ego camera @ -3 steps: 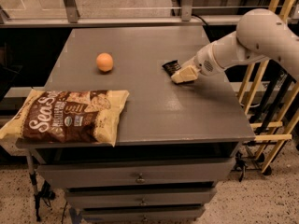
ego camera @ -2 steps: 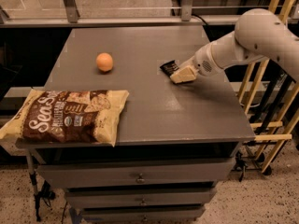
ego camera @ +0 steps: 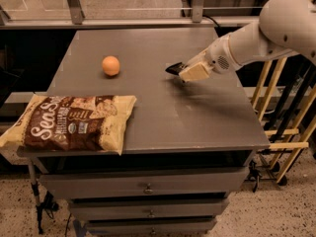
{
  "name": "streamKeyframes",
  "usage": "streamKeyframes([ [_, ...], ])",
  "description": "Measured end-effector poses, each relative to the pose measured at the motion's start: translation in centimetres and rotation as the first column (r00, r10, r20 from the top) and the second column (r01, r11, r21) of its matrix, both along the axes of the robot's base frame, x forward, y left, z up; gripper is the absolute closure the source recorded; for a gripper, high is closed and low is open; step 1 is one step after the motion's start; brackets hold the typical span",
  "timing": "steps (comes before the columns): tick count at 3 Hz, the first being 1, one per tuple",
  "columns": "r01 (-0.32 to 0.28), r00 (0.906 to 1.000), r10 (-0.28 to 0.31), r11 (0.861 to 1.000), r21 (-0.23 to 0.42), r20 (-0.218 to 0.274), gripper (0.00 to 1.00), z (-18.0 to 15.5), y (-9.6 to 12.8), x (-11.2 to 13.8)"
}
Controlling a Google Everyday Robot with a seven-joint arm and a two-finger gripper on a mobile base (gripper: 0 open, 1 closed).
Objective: Move rxbar chocolate near brown chip bag
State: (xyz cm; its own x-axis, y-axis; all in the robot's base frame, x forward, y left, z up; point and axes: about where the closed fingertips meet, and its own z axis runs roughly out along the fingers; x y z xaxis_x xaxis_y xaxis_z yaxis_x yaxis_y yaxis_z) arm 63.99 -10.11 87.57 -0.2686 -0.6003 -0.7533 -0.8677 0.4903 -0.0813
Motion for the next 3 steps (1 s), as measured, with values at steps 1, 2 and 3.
streamKeyframes([
  [1, -0.112, 0.9928, 0.111, 0.993, 0.025, 0.045, 1.00, 3.3, 1.4, -2.1],
  [2, -0.252, 0.9667, 0.248, 0.965, 0.074, 0.063, 1.00, 5.6, 3.0, -4.9],
  [3, -0.273, 0.9614, 0.270, 0.959, 0.076, 0.055, 1.00, 5.5, 3.3, -5.5],
])
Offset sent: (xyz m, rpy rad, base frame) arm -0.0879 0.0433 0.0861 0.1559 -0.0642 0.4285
